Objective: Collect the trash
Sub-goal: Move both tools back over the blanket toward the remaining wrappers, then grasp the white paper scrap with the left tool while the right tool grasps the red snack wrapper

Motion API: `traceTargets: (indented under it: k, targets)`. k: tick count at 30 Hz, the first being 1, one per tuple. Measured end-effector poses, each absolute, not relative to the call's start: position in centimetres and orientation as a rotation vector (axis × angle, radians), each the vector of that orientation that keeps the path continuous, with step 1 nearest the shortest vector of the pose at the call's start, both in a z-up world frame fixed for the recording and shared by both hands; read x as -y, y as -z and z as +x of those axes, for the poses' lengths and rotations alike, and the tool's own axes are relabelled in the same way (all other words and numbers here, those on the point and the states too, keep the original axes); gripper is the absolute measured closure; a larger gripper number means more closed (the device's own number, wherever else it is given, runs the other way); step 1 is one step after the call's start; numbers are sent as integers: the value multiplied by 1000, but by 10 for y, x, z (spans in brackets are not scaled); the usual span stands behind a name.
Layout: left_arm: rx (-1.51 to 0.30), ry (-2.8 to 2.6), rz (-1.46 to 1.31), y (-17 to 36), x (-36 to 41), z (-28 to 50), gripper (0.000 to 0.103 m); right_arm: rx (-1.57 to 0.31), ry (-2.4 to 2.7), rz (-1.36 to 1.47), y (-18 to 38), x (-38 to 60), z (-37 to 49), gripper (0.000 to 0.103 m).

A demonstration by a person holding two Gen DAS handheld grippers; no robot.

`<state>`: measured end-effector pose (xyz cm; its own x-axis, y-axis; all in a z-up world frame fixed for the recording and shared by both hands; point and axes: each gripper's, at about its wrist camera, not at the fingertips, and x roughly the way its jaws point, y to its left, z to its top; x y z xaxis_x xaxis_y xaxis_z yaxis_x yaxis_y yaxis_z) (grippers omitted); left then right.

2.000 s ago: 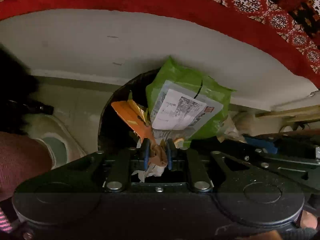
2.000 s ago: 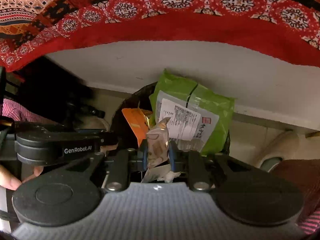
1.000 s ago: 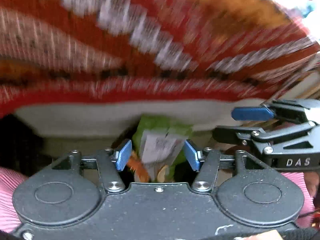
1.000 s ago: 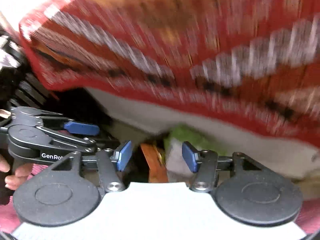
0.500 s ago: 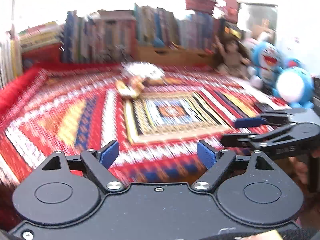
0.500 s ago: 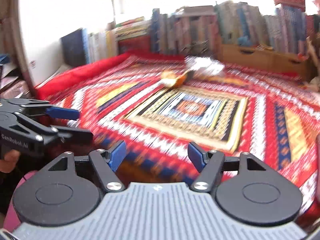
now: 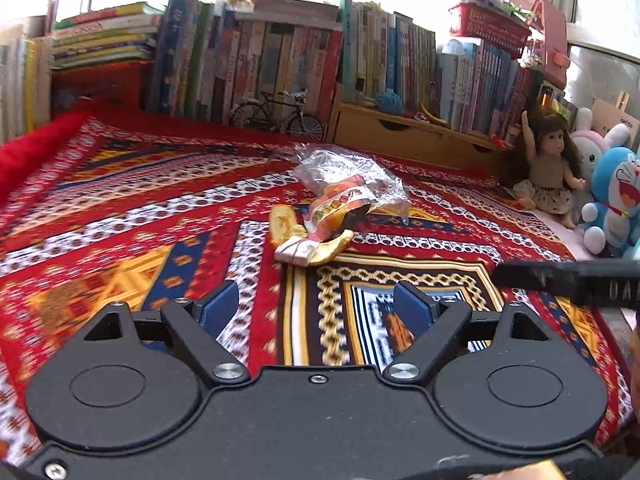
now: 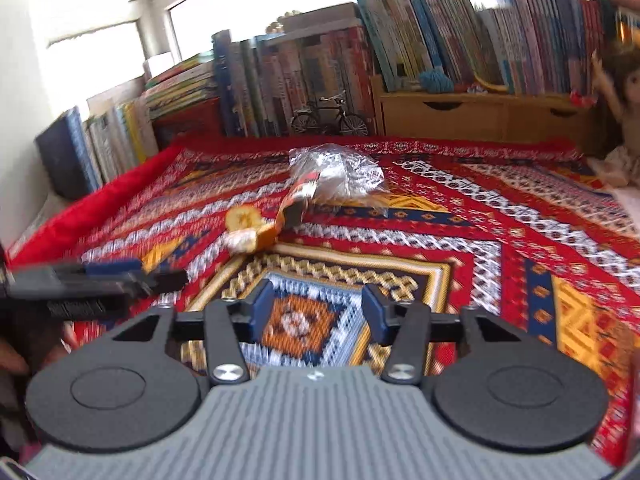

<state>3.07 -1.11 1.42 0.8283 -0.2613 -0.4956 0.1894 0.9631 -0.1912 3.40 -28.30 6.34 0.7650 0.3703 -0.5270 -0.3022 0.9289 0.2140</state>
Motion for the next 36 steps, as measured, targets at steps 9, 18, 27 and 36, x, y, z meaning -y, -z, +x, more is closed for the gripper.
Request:
traceTargets:
  k: [9,18,27,36]
  targets:
    - [-467,142,-135,2,13,71,61,-627,-381,238,-58,255,117,59]
    - [-493,223,-50,12,23,91,72,-685,-370,252,-38,225,175,56]
    - [-545,197,-86,14,23,110,78,-743,-368,294,-19,207,196,77]
    - [-483,218,-77,-3,23,79,81,-698,-392,287,-33,216,166,86]
